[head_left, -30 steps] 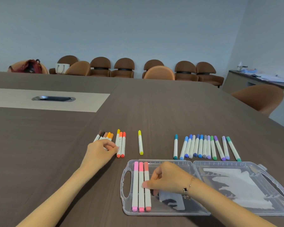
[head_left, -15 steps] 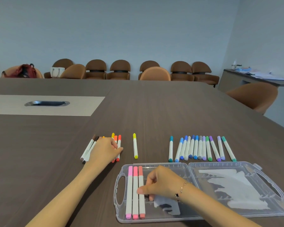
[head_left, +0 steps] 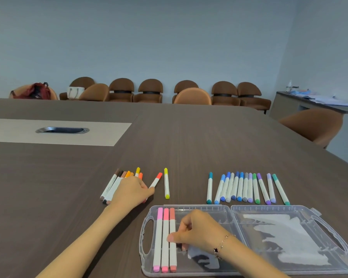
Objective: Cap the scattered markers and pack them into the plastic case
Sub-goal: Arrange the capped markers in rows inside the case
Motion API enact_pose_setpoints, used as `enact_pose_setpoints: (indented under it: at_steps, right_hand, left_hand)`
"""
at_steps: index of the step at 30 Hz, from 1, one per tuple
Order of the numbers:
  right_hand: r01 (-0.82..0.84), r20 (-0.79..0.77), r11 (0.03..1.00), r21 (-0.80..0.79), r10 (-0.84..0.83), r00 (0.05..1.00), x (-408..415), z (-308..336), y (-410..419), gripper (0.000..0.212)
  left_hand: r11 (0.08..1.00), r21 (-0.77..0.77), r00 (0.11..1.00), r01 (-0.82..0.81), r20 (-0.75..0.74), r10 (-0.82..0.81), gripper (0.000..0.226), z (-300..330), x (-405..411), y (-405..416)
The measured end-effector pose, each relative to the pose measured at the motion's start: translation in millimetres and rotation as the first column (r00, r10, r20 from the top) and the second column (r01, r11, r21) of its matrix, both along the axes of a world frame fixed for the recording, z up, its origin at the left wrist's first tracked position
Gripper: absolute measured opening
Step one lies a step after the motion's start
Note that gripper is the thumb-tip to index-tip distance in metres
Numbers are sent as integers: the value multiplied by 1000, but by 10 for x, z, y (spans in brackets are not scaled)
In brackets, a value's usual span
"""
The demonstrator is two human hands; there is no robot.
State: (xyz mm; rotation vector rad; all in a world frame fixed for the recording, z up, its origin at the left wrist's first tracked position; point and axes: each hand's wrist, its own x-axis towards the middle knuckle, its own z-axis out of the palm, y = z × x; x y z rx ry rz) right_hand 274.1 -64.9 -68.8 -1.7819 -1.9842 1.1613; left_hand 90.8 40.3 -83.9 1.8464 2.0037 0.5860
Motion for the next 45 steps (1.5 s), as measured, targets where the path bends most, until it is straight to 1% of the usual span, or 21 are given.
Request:
enact_pose_setpoints:
  at_steps: [3,5,7,10,14,15,18,21,24,26,27,29,31,33,36,38,42,44,45]
  right_hand:
    - [17,3,1000,17,-17,1000,1,-24,-5,23]
    - [23,6,999,23,-23,1000,4,-31,-9,23]
    - [24,12,999,26,-25,1000,6,-24,-10,24]
    - [20,26,1000,24,-20,999,-12,-2,-21,25]
    - [19,67,999,51,-22,998,-30,3,-26,26]
    - [14,75,998,56,-18,997,-25,1,-24,26]
    - [-5,86,997,81,-2,996,17,-1,-23,24]
    - [-8,86,992,123,-3,996,91,6,-20,22]
    - [20,62,988,151,-29,998,185,-22,-10,21]
    - [57,15,981,186,-61,998,247,-33,7,21]
    - [85,-14,974,212,-84,996,274,-19,25,23]
    - [147,-93,955,259,-127,988,312,45,83,23]
    - [207,-200,936,284,-153,968,316,157,162,20]
    - [255,-283,931,261,-179,942,284,272,229,21]
    - [251,-350,956,149,-187,918,193,397,249,32]
    - [212,-381,974,83,-165,910,135,420,231,32]
    - [144,-373,989,-29,-145,916,117,348,198,29]
    - [117,-359,990,-82,-139,923,174,341,186,28]
    - [102,-350,989,-110,-135,927,203,345,179,30]
  left_hand:
    - [999,-20,993,-27,113,29,31,30,-101,-67]
    - [999,-6,991,-53,119,54,31,30,-185,-128]
    - [997,38,994,-71,86,68,31,12,-234,-159]
    - [997,55,998,-51,26,50,33,-23,-174,-146]
    - [986,142,996,-90,-15,93,48,-47,-26,-100]
    - [980,167,993,-107,-37,114,48,-43,-19,-82]
    - [975,186,979,-117,-144,145,32,-10,-32,-60]
    - [980,169,960,-105,-240,144,30,2,-17,-60]
    - [988,113,952,-103,-276,131,26,21,-3,-77]
    - [992,79,965,-95,-237,111,23,54,-13,-96]
    - [995,58,978,-86,-184,95,22,78,-20,-107]
    - [998,24,998,-59,-33,60,20,163,-35,-170]
    - [999,20,991,-30,130,27,16,275,-48,-303]
    - [999,35,966,11,259,-20,12,363,-29,-495]
    - [995,77,923,56,377,-81,8,428,74,-758]
    - [991,92,896,96,426,-126,7,421,169,-850]
    - [978,79,871,191,445,-206,8,342,265,-884]
    - [973,52,881,225,416,-226,16,327,219,-860]
    - [979,73,899,191,388,-205,19,329,171,-827]
